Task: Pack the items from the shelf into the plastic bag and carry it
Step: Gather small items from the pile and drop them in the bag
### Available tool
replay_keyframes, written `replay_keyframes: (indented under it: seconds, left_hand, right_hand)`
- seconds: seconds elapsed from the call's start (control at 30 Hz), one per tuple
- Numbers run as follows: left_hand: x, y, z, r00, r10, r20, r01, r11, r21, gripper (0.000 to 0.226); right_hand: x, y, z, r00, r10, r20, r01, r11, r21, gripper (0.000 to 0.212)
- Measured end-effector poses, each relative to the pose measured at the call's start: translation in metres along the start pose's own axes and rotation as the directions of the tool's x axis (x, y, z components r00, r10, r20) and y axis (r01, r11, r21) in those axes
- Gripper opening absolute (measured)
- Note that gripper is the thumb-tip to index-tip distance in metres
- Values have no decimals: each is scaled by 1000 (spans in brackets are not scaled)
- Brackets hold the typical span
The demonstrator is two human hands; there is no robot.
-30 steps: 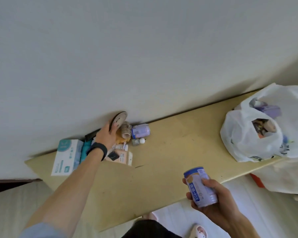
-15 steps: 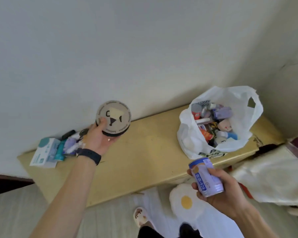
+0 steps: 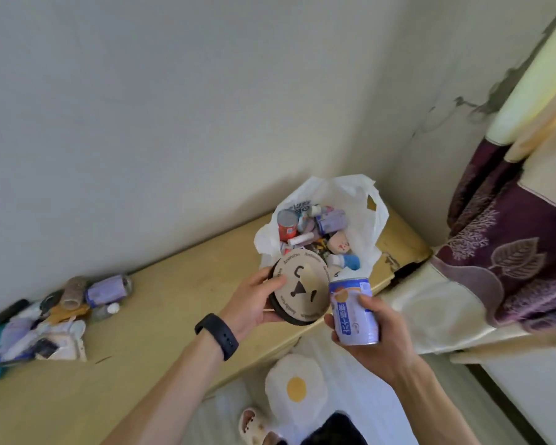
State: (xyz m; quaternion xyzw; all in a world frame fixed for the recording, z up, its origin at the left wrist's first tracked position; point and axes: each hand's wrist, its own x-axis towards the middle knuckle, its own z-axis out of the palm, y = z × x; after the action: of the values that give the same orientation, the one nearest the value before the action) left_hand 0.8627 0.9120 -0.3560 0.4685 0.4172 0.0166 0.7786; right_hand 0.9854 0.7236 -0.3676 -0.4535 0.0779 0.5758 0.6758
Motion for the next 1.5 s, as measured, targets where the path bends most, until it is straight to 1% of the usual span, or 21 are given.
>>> replay_keyframes:
  seconds: [0.13,0.2,0.23,0.27,0.33,0.4,0.43,0.47,0.53,0.63,0.7,0.77,0.8,0.9,1.03,1.1,1.17,1.27,1.37,1.43,1.5]
  left_hand:
    - [17,10,23,994,-68,81,66,997,30,18]
    - [28,16,29,999,-2,32,-2,991,132,13]
    - [36,20,29,995,84,-48,-72,975,211,11]
    - [45,22,27,967,197,-160,-147,949,279,11]
    - [66,27,19,819,386,-425,-237,902,361,20]
    - [88,31,13,664,438,-606,-133,867,480,41]
    - [98,31,10,642,423,-640,-1,835,551,55]
    - [106,29,12,656,388,-647,105,802,588,68]
    - [118,28,18,735,258,-627,154,837,526,79]
    - [125,33,25,779,137,-612,112,930,351,56]
    - [126,35,27,771,137,-621,102,937,333,39]
    - [123,36,30,754,138,-642,92,946,312,27]
    - [122,37,32,744,144,-653,88,947,309,22]
    - [119,42,35,713,158,-683,80,950,303,14]
    - [114,51,38,687,192,-701,-14,968,251,11]
    - [112,57,41,682,218,-698,-70,969,235,11]
    - [112,62,44,698,237,-675,-93,966,242,12]
    - [113,62,50,717,250,-651,-100,961,259,11]
    - [112,60,55,704,252,-664,-100,961,259,12]
    - [110,60,57,695,251,-673,-99,961,256,12]
    - [109,58,55,693,257,-673,-109,961,254,11]
  right_hand:
    - [15,-12,-8,995,-35,-88,32,999,-34,77]
    - [27,-24,-11,994,-40,-103,35,998,-45,84]
    - [35,-33,-12,993,-47,-105,43,998,-40,85]
    - [44,-42,-13,993,-56,-106,53,998,-30,82]
    - [66,-68,-14,990,-78,-119,74,997,-32,59]
    - [96,-94,-19,986,-87,-139,74,993,-97,37]
    - [112,-104,-23,983,-81,-162,53,984,-168,32]
    - [129,-113,-28,979,-74,-189,23,966,-256,33]
    - [160,-129,-36,974,-51,-219,-30,936,-351,33]
    - [197,-146,-47,983,25,-184,-91,929,-360,31]
    - [214,-154,-56,980,35,-198,-127,871,-474,39]
    - [223,-156,-67,967,-35,-251,-144,740,-657,36]
    - [226,-155,-72,959,-57,-276,-154,714,-683,32]
    - [232,-152,-82,946,-3,-324,-210,755,-621,36]
    - [239,-145,-88,934,148,-326,-334,687,-646,58]
    - [241,-143,-85,944,189,-270,-329,588,-739,65]
    - [242,-141,-79,966,165,-201,-252,405,-879,60]
    - [245,-140,-65,993,87,-82,-80,-31,-996,49]
    - [247,-141,-39,1000,21,-19,-8,-428,-904,52]
    - [252,-139,-28,999,12,40,40,-549,-835,51]
    - [259,-137,-21,993,30,111,109,-559,-822,51]
